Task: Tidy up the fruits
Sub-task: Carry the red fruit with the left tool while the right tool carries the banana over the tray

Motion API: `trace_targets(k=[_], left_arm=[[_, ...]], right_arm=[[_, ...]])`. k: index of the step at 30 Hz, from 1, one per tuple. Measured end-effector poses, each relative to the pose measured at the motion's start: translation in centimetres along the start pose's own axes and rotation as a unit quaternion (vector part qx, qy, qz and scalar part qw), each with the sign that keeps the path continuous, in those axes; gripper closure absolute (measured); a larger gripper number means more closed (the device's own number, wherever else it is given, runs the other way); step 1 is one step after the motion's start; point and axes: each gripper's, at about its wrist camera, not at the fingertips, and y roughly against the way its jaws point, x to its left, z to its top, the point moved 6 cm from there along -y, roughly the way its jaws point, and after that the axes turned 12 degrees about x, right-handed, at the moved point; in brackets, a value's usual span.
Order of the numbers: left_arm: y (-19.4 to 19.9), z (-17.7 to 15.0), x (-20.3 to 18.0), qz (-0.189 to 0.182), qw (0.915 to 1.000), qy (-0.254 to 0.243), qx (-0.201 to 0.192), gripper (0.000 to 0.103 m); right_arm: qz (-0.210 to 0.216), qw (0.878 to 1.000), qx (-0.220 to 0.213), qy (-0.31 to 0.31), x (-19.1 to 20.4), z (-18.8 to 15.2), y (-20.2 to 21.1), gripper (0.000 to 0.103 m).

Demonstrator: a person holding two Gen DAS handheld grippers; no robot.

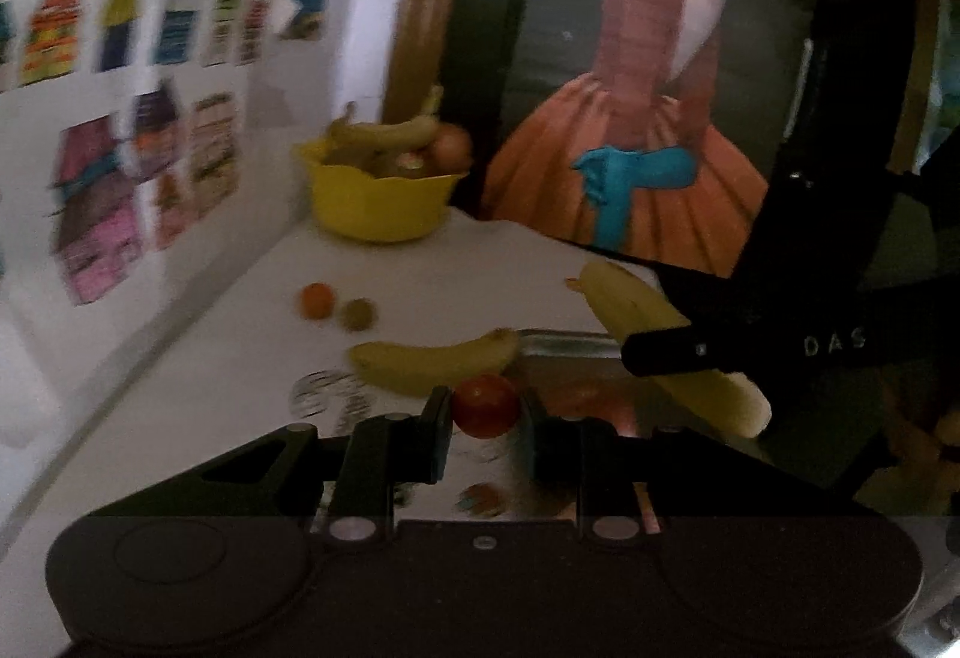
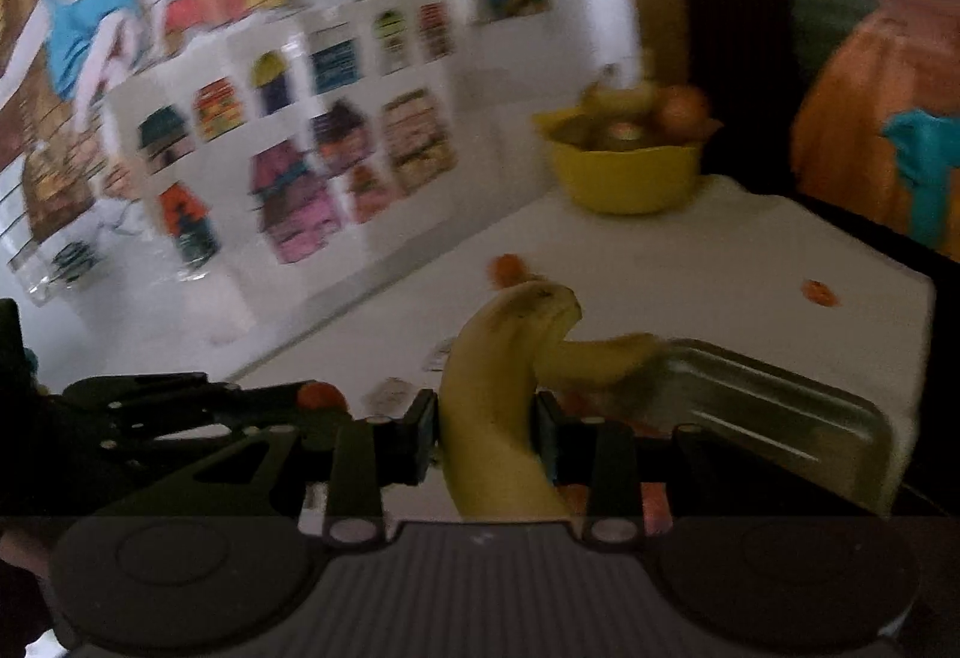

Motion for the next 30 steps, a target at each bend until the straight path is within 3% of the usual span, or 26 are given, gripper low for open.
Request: trace_targets(k=[7, 14, 30], left_arm=[[-3.5, 0.9, -5.4, -0.036, 0.9986, -0.037, 0.014, 0.078], [-7.3, -0.6, -9.1, -0.061, 0.9943, -0.072, 0.05, 0.078], [-11.5, -2.3, -11.0, -0.056, 0.9881, -0.107, 0.095, 0.078]], right_arm=[[-0.039, 0.997, -0.009, -0.061, -6.9, -2.6, 1.2, 0.065], [-0.046, 0.993, 0.001, -0.111, -11.6, -4.1, -0.1, 0.065], [-0.023, 0.993, 0.009, -0.12, -13.8, -3.0, -4.6, 0.064]])
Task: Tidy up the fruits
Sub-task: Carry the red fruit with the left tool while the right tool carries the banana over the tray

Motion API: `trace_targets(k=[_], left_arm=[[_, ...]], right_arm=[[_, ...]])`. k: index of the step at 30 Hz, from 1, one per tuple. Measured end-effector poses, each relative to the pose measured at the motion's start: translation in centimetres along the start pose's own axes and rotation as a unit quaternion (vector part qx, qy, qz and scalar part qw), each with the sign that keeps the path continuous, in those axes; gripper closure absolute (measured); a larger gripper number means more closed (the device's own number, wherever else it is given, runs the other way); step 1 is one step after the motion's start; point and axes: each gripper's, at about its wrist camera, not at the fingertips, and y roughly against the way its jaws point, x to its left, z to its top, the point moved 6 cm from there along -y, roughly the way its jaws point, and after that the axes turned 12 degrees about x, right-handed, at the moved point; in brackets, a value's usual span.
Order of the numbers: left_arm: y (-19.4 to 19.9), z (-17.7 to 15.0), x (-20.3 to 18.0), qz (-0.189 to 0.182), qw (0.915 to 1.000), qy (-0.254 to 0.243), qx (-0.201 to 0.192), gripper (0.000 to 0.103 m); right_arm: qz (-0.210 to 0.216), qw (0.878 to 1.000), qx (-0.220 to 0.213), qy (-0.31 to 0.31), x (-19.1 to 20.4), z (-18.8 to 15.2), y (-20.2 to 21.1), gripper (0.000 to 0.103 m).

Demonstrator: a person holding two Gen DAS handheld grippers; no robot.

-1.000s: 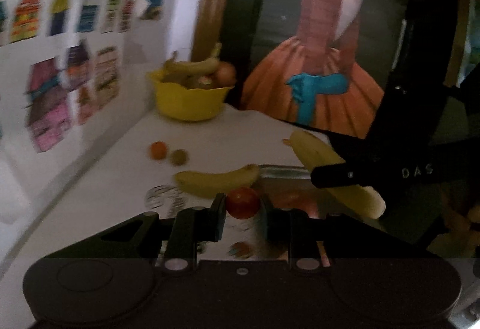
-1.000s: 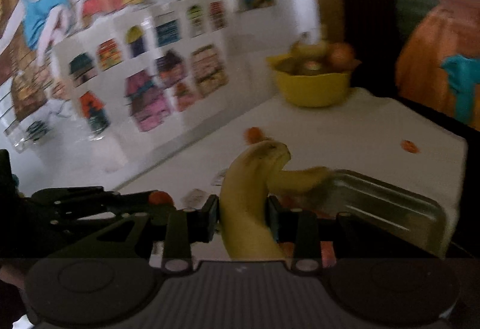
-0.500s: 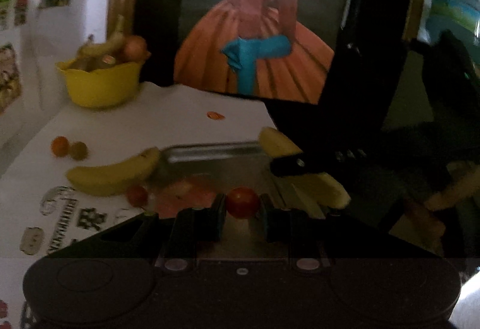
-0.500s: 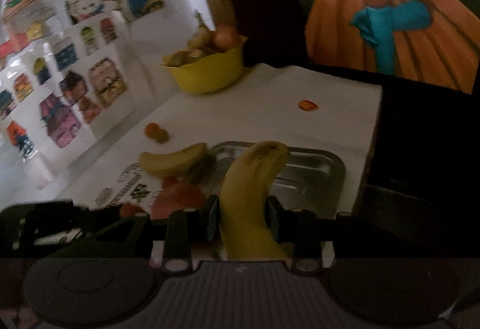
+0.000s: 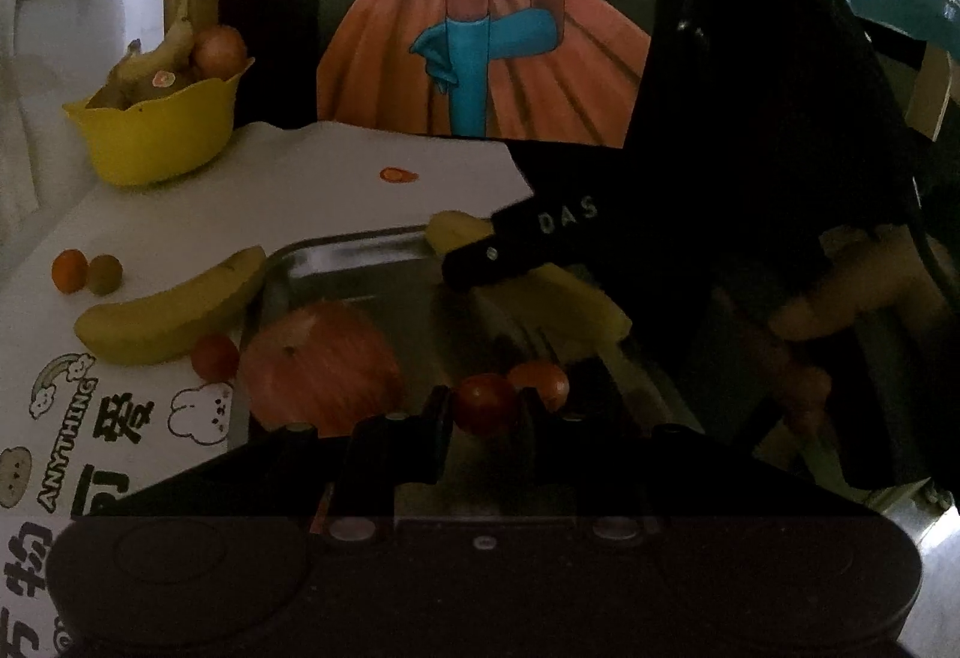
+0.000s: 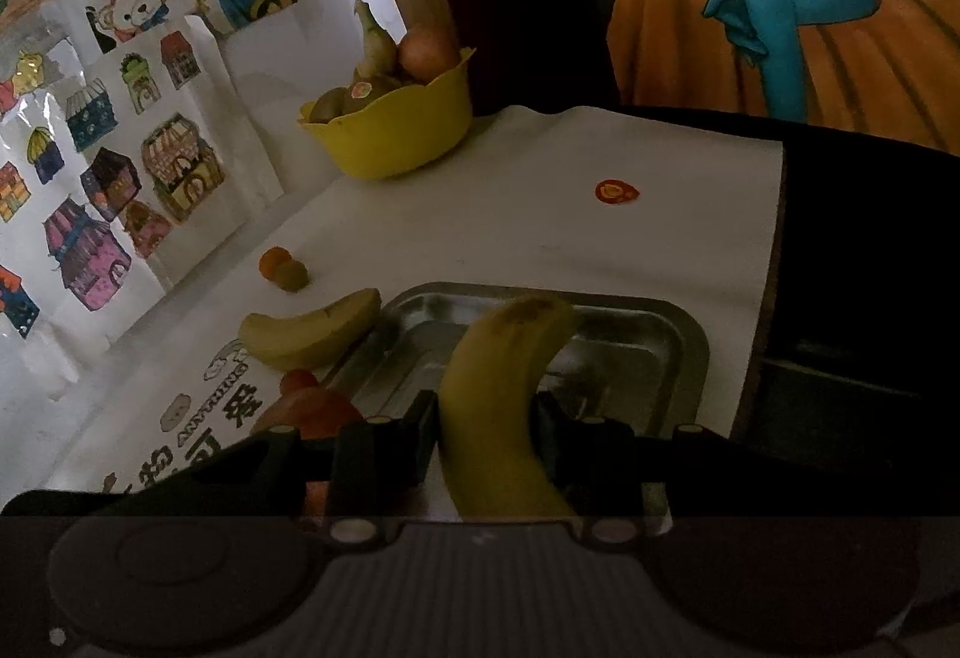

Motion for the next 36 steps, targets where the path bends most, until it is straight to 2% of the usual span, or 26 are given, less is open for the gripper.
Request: trace_targets(k=[11, 19, 22, 25, 27, 28, 29, 31, 36], left_arm=[[-1.0, -0.3, 0.0, 0.003, 0.9999, -0.001, 0.013, 0.078], [-1.0, -0.4, 0.1, -0.001, 0.9999, 0.006, 0.008, 0.077], [-0.7, -0.4, 0.1, -0.007, 0.9999, 0.008, 0.007, 0.064], [-0.2, -0.5, 0.1, -0.008, 0.9999, 0.012, 0.003, 0.057], [0.4, -0.6, 0.1, -0.01, 0.9998, 0.017, -0.005, 0.049], [0.8, -0.6, 0.1, -0.011, 0.9997, 0.018, -0.009, 0.041], [1.2, -0.6, 0.0, -0.011, 0.9997, 0.018, -0.014, 0.032], [2.2, -0.6, 0.0, -0.012, 0.9994, 0.017, -0.029, 0.02], [5.1, -0.7, 0.1, -0.005, 0.9978, 0.017, -0.064, 0.003]], right_arm=[[0.002, 1.0, 0.013, 0.002, 0.4, 0.1, -1.7, 0.064], [-0.002, 1.0, 0.017, 0.003, 0.5, 0.0, -1.9, 0.064], [0.0, 1.0, 0.008, 0.004, 0.6, 0.1, -1.5, 0.062], [-0.012, 1.0, -0.001, 0.015, 1.1, 0.4, -0.6, 0.06], [-0.016, 1.0, -0.008, 0.019, 1.5, 0.5, 0.2, 0.059], [-0.019, 0.999, -0.014, 0.022, 1.7, 0.6, 0.8, 0.058], [-0.021, 0.999, -0.019, 0.024, 2.0, 0.7, 1.3, 0.056], [-0.027, 0.999, -0.031, 0.028, 2.5, 0.8, 2.5, 0.051], [-0.046, 0.996, -0.06, 0.039, 4.2, 0.7, 5.3, 0.036]])
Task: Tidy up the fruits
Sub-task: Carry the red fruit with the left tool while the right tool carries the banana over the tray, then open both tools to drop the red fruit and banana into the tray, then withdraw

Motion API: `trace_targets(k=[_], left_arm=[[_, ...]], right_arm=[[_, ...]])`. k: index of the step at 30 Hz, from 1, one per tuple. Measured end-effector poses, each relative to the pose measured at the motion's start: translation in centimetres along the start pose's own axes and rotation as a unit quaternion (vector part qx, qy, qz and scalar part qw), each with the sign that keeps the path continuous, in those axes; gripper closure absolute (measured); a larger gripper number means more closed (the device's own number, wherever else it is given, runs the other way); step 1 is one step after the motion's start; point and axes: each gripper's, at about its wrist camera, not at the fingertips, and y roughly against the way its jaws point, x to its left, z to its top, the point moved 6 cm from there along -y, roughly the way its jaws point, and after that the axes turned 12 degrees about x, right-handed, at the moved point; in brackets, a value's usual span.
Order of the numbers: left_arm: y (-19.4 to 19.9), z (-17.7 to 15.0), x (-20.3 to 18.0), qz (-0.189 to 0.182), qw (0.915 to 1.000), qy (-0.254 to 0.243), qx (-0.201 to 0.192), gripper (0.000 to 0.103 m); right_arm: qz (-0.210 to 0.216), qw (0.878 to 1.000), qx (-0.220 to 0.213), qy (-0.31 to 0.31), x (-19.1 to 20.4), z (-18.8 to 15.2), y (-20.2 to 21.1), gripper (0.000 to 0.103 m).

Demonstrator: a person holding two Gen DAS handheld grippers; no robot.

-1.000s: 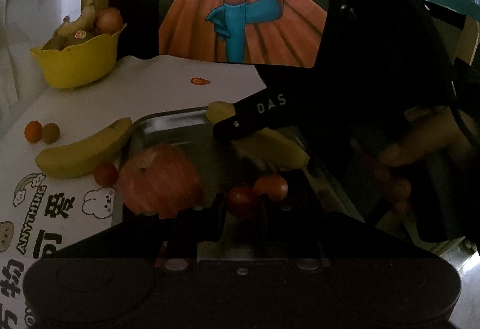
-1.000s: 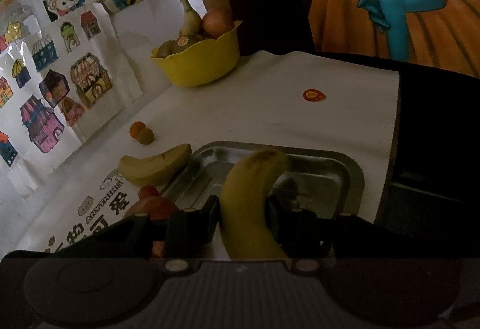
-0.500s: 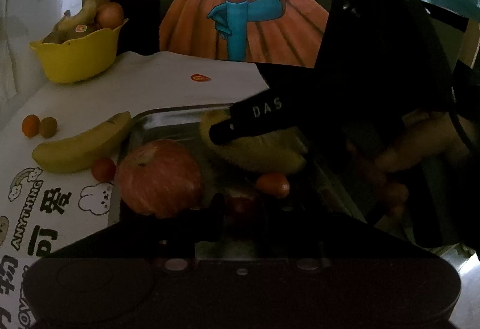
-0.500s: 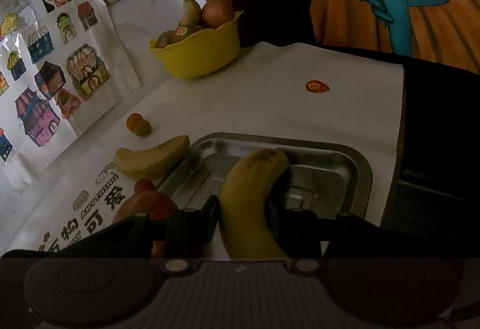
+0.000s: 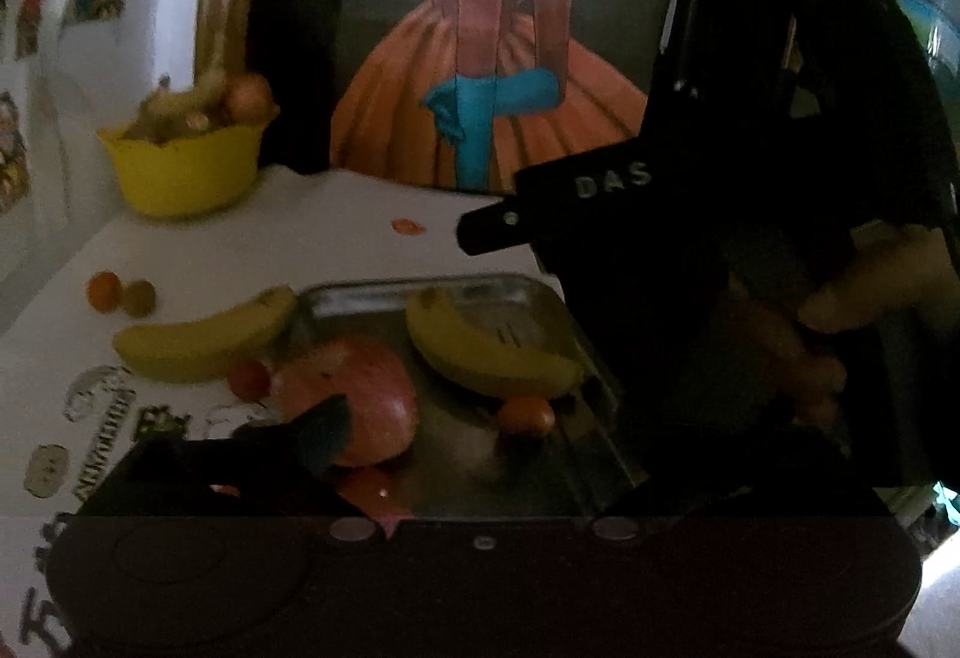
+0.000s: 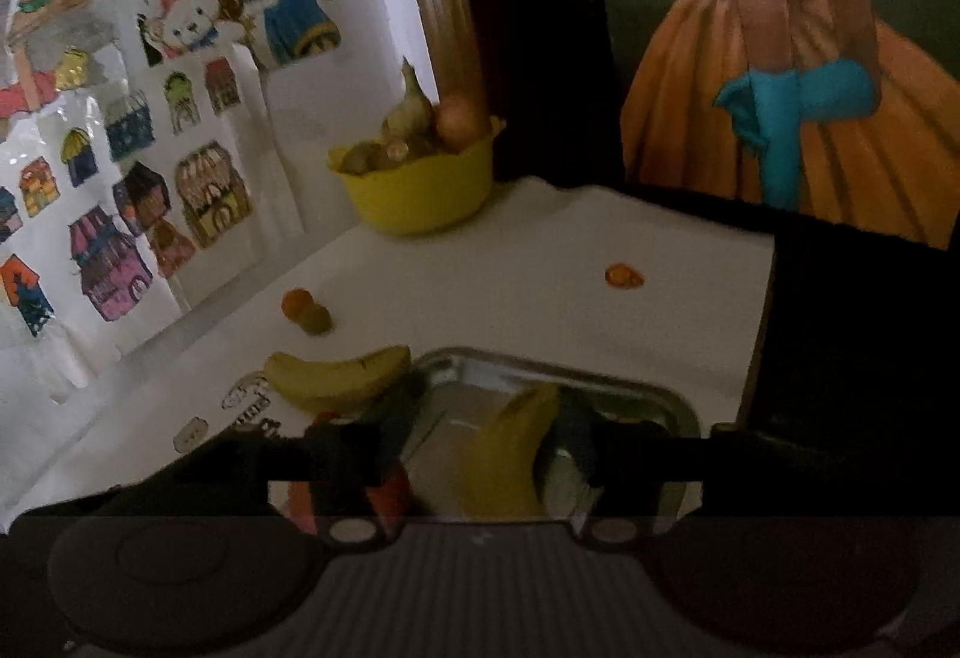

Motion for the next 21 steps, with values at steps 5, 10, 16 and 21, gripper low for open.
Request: trace_targets(k=[5, 10, 16, 21], left_arm=[[3.2, -0.3, 0.9, 0.012, 0.9996, 0.004, -0.025, 0.001], [6.2, -1.3, 2.2, 0.025, 0.9986, 0.017, -0.043, 0.001], [9.7, -3.1, 3.8, 0.04, 0.9975, 0.02, -0.054, 0.001], [12.4, -4.6, 5.1, 0.047, 0.9963, 0.03, -0.065, 0.001]], right_arm=[[-0.011, 1.0, -0.026, 0.007, 1.7, 0.1, 2.9, 0.02], [-0.013, 0.999, -0.047, 0.018, 3.7, -0.3, 6.0, 0.013], [-0.019, 0.997, -0.072, 0.03, 6.4, -1.6, 9.9, 0.002], [-0.028, 0.996, -0.08, 0.036, 8.4, -3.5, 12.5, 0.0]])
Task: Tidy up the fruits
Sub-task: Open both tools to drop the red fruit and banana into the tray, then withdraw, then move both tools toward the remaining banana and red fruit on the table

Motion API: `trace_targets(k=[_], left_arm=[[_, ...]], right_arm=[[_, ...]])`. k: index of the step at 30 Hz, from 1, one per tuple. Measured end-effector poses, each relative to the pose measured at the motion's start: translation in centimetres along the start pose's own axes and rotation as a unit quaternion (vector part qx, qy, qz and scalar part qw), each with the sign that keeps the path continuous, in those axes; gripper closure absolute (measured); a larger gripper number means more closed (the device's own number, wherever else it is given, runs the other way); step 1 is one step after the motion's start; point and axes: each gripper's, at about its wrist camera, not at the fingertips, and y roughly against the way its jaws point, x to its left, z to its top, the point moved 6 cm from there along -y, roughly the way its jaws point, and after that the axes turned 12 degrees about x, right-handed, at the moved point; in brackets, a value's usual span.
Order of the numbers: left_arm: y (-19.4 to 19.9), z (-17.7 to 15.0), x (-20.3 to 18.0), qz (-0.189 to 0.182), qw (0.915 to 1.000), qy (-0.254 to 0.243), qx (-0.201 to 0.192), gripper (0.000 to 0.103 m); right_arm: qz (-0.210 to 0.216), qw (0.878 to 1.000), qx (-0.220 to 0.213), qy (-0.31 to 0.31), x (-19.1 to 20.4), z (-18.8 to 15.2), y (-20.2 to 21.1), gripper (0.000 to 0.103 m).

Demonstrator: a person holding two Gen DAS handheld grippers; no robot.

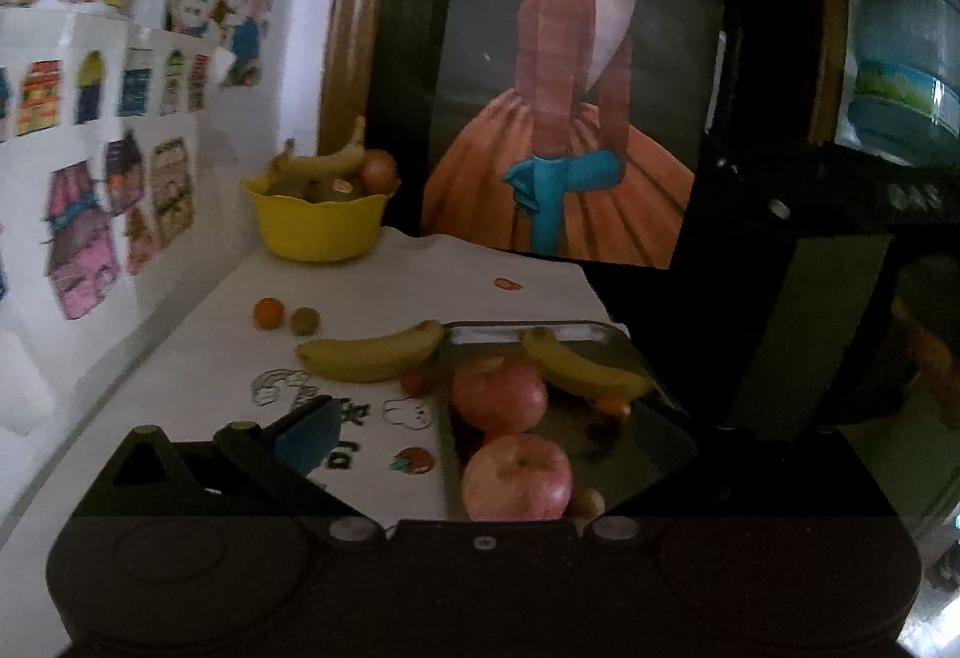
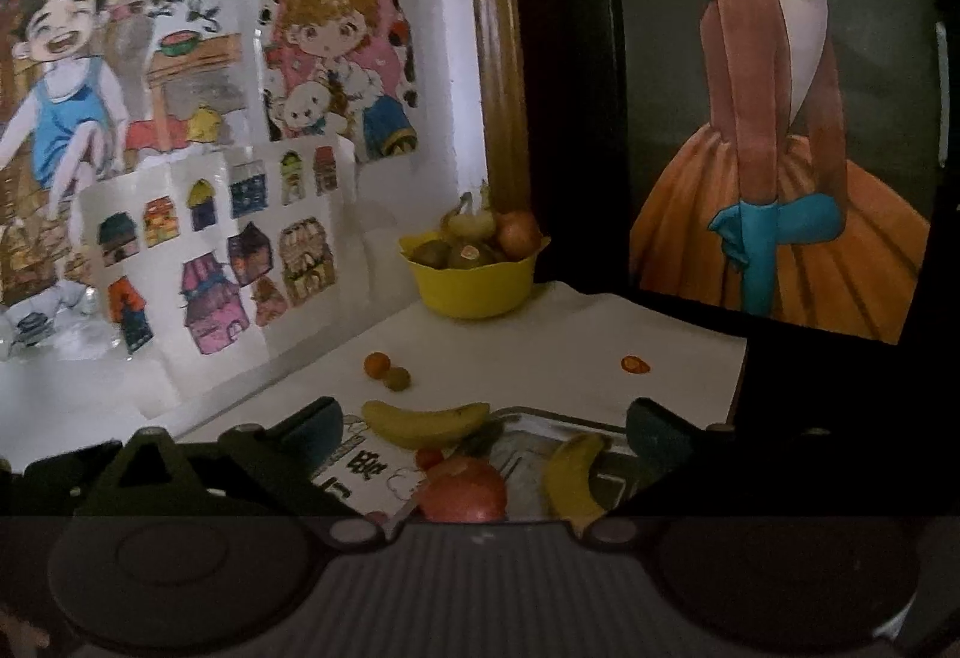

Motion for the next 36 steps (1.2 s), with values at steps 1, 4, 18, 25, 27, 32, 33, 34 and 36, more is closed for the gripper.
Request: trace_targets(k=[1, 4, 18, 25, 27, 32, 33, 34, 36], left_arm=[[0.5, -0.2, 0.3, 0.0, 1.0, 0.002, -0.002, 0.001], [2.2, -0.8, 1.3, 0.0, 0.9999, 0.007, -0.008, 0.001], [6.9, -1.9, 7.1, 0.021, 0.9985, 0.036, -0.036, 0.001], [7.4, -3.6, 11.1, 0.055, 0.9959, 0.066, -0.029, 0.001], [7.4, -4.2, 12.6, 0.068, 0.9943, 0.079, -0.021, 0.001], [7.2, -5.3, 16.1, 0.099, 0.9897, 0.104, 0.001, 0.001], [7.1, -5.5, 16.7, 0.106, 0.9886, 0.107, 0.005, 0.001], [7.0, -5.6, 17.1, 0.111, 0.9877, 0.11, 0.008, 0.001], [6.7, -5.8, 17.9, 0.116, 0.986, 0.119, 0.013, 0.001]], right_arm=[[-0.002, 1.0, 0.001, 0.001, 0.4, -0.4, 0.5, 0.0], [-0.008, 1.0, 0.007, 0.003, 2.0, -1.7, 1.8, 0.0], [-0.024, 0.998, 0.041, -0.048, 8.0, -9.3, 4.1, 0.0], [-0.011, 0.996, 0.06, -0.071, 10.7, -10.9, 2.0, 0.0], [0.004, 0.995, 0.061, -0.073, 11.6, -11.0, 1.2, 0.0], [0.014, 0.995, 0.073, -0.061, 13.8, -10.7, -1.2, 0.0], [0.018, 0.995, 0.077, -0.059, 14.2, -10.7, -1.9, 0.0], [0.022, 0.995, 0.082, -0.056, 14.6, -10.6, -2.4, 0.0], [0.032, 0.994, 0.09, -0.05, 15.4, -10.5, -3.5, 0.0]])
